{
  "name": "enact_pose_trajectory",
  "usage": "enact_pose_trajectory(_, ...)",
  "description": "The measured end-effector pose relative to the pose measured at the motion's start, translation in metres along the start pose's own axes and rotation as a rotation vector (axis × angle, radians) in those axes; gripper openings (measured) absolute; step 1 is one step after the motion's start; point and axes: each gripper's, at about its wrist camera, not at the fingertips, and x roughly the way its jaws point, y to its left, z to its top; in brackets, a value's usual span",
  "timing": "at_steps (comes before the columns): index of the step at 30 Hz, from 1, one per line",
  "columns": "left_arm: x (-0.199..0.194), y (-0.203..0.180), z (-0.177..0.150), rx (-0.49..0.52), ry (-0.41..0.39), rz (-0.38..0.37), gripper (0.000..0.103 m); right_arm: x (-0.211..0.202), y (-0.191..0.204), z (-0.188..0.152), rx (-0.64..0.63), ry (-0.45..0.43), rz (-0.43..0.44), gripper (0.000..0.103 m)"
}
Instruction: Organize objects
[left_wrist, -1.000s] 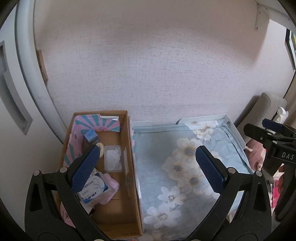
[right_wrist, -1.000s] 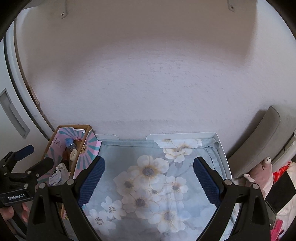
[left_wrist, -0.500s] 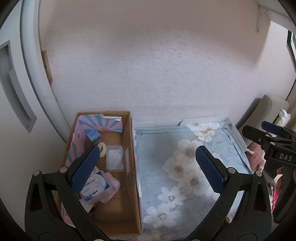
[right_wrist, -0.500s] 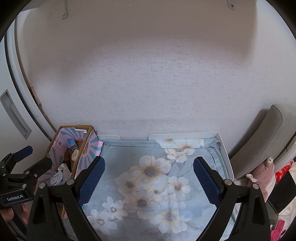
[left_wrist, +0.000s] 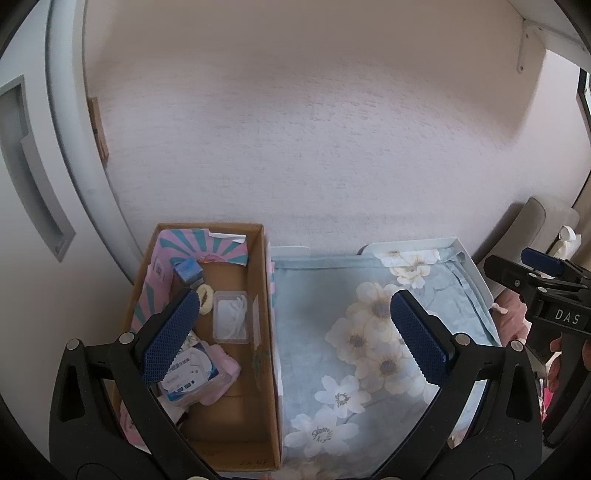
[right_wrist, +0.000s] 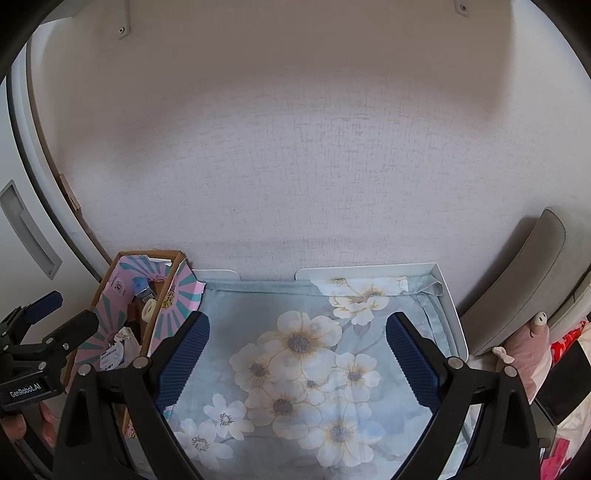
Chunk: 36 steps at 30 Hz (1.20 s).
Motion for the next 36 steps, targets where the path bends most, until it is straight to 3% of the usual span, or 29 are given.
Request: enact_pose_trajectory(36, 0.013, 0.003, 0.006, -0.017, 0.009, 0.004, 0.103, 0.014, 0.000, 0.010, -0.015, 0.003, 0.005, 0.096)
